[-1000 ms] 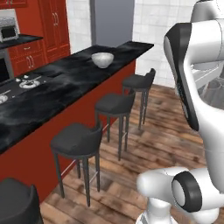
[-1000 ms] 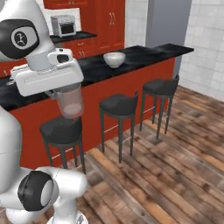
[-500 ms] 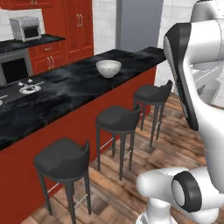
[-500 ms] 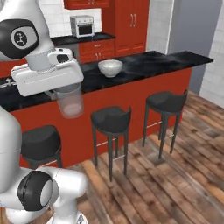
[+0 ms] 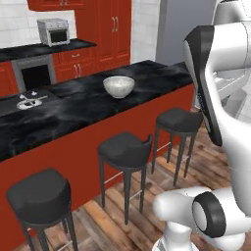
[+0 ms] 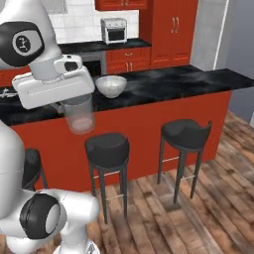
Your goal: There is a bowl on the dining counter. Grab a lemon wedge from the fridge and place it in the bowl. Then get the liquor bottle and glass cup from the cabinet and place them next to the bowl.
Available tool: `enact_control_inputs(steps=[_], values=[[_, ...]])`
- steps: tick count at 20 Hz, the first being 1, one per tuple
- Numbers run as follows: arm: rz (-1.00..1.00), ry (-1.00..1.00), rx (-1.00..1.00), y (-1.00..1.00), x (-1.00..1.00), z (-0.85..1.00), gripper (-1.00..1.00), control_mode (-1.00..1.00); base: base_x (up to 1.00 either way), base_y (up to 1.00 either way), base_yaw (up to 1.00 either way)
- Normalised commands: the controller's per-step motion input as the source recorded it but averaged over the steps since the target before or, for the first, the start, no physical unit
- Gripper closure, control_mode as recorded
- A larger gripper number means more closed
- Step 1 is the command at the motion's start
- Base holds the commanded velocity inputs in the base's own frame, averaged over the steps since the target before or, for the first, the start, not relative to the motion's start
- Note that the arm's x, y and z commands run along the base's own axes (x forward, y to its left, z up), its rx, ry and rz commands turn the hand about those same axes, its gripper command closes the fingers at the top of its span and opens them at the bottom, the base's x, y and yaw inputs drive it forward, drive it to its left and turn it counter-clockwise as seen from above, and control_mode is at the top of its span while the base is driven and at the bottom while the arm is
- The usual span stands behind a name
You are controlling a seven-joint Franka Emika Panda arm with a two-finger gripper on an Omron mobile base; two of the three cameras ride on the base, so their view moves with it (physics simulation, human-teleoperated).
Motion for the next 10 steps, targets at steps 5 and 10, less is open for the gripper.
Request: enact_control_inputs(steps=[5, 10], values=[[0.00, 0.00, 0.00, 0.00, 0.00, 0.00, 1.00, 1.00, 0.89, -0.81, 0.40], [0.00, 0.00, 0.00, 0.00, 0.00, 0.00, 1.00, 1.00, 0.89, -0.57, 0.47]])
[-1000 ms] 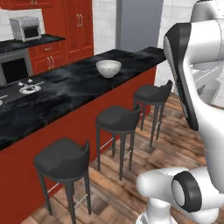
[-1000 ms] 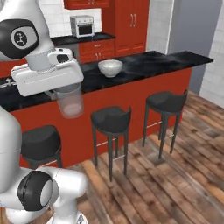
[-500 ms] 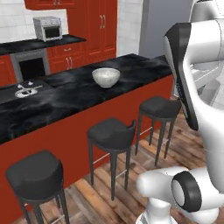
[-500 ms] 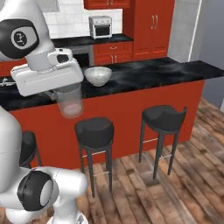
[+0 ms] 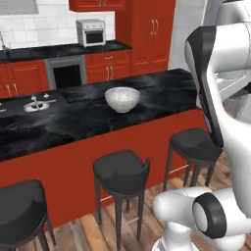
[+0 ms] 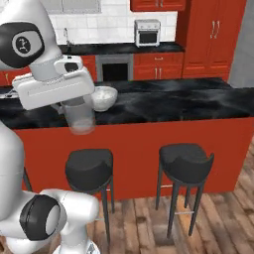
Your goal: There is a bowl on the dining counter. Grab a lemon wedge from the fridge and place it in the bowl. Then get the liquor bottle and glass cup from the cabinet and place them next to the bowl.
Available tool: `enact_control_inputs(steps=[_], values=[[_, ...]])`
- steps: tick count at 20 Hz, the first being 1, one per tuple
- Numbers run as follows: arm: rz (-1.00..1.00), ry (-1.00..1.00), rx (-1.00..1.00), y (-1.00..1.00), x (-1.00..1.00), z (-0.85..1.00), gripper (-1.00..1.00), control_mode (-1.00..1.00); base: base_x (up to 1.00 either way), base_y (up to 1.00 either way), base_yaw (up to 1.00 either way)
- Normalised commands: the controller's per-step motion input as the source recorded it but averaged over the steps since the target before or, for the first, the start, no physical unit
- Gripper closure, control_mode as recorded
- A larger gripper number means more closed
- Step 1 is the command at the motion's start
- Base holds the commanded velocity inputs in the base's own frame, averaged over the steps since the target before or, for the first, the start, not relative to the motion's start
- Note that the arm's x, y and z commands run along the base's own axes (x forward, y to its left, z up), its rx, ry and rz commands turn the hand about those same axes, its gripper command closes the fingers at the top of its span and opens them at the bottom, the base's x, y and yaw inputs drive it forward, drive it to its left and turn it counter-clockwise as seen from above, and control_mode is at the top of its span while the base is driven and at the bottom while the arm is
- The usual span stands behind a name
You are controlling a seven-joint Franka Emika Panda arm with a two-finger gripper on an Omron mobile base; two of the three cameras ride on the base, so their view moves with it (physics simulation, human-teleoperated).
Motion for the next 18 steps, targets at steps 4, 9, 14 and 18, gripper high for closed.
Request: enact_control_inputs(steps=[4, 9, 14, 18], values=[[0.00, 0.00, 0.00, 0.00, 0.00, 0.00, 1.00, 1.00, 0.92, -0.48, 0.47], [0.00, 0.00, 0.00, 0.00, 0.00, 0.00, 1.00, 1.00, 0.98, -0.48, 0.42], [0.00, 0.00, 0.00, 0.00, 0.00, 0.00, 1.00, 1.00, 0.98, -0.40, 0.36], [0.33, 0.10, 0.08, -0.49, 0.84, -0.09, 1.00, -1.00, 0.00, 0.00, 0.00]])
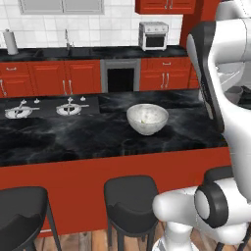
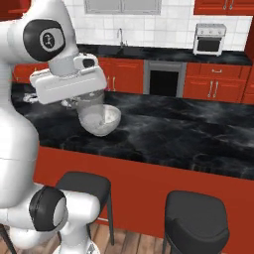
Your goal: There is a bowl on the dining counter. Grab a lemon wedge from the fridge and place it in the bowl. Then get the liquor bottle and glass cup from the cabinet and place them next to the bowl.
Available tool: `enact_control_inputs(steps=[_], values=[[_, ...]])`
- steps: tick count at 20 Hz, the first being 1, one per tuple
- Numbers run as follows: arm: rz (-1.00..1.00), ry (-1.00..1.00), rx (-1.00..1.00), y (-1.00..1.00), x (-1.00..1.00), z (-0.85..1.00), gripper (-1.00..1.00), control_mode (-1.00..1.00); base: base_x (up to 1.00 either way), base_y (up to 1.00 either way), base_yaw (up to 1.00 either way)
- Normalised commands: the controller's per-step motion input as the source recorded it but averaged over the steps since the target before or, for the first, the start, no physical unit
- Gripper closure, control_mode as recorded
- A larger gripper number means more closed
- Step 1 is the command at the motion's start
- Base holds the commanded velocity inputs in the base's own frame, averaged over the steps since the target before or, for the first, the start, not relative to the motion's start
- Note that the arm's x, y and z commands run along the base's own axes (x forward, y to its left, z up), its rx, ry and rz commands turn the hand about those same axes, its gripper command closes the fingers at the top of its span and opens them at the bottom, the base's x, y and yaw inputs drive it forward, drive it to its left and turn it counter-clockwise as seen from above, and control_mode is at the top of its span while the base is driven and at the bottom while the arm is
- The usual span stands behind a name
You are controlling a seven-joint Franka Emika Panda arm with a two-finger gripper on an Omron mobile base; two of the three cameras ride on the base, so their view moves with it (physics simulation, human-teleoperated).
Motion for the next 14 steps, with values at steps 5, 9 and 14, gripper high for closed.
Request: enact_control_inputs(steps=[5, 9, 14], values=[[0.30, 0.03, 0.05, -0.52, 0.97, -0.34, 1.00, -1.00, 0.00, 0.00, 0.00], [0.28, 0.04, 0.00, -0.26, 1.00, -0.62, 1.00, -1.00, 0.00, 0.00, 0.00], [0.29, 0.13, 0.00, -0.05, 0.90, -0.71, 1.00, -1.00, 0.00, 0.00, 0.00]])
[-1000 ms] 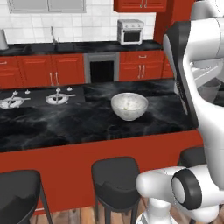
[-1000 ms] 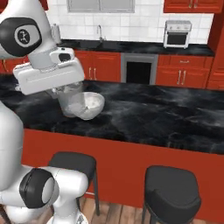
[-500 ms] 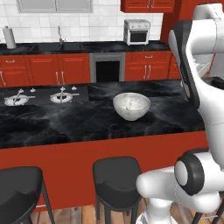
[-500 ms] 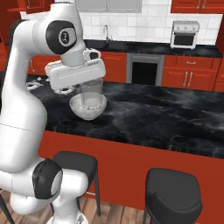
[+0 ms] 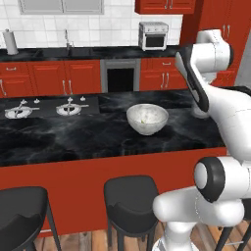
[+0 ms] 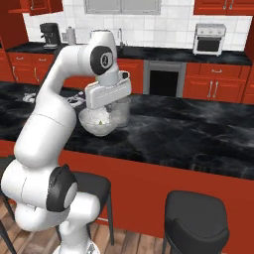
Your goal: There is a bowl on the dining counter. Grab a lemon wedge from the fridge and place it in the bowl. Then get the liquor bottle and glass cup from the cabinet and place them next to the bowl.
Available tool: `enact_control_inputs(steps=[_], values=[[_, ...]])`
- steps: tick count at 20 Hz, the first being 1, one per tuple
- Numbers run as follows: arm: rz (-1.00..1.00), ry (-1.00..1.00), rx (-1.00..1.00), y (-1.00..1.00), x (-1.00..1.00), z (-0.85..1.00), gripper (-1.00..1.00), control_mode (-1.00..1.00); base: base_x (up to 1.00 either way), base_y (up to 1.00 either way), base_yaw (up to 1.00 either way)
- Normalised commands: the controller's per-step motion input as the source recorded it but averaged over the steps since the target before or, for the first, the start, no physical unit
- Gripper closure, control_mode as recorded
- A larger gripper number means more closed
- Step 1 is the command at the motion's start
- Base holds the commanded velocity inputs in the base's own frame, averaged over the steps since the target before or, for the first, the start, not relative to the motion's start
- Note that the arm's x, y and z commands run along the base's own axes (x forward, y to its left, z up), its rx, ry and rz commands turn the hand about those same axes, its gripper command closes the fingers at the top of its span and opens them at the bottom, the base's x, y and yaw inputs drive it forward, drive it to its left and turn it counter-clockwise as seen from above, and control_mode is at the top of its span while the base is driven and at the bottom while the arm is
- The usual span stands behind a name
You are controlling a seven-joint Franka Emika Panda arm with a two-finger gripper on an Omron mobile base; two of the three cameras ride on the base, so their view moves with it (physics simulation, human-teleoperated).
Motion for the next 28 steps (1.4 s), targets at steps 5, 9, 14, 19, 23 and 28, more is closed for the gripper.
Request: enact_control_inputs(steps=[5, 9, 14, 19, 23, 28], values=[[0.30, 0.11, 0.01, 0.00, 0.71, -0.60, 1.00, -1.00, 0.00, 0.00, 0.00], [0.29, 0.00, 0.02, -0.12, 0.45, -0.40, 1.00, -1.00, 0.00, 0.00, 0.00], [0.24, -0.01, 0.05, -0.13, 0.14, -0.34, 1.00, -1.00, 0.00, 0.00, 0.00], [0.15, -0.05, 0.06, -0.05, 0.16, -0.39, 1.00, -1.00, 0.00, 0.00, 0.00], [0.12, -0.08, 0.04, 0.00, 0.42, -0.36, 1.00, -1.00, 0.00, 0.00, 0.00], [0.09, -0.10, 0.01, 0.00, 0.47, -0.28, 1.00, -1.00, 0.00, 0.00, 0.00]])
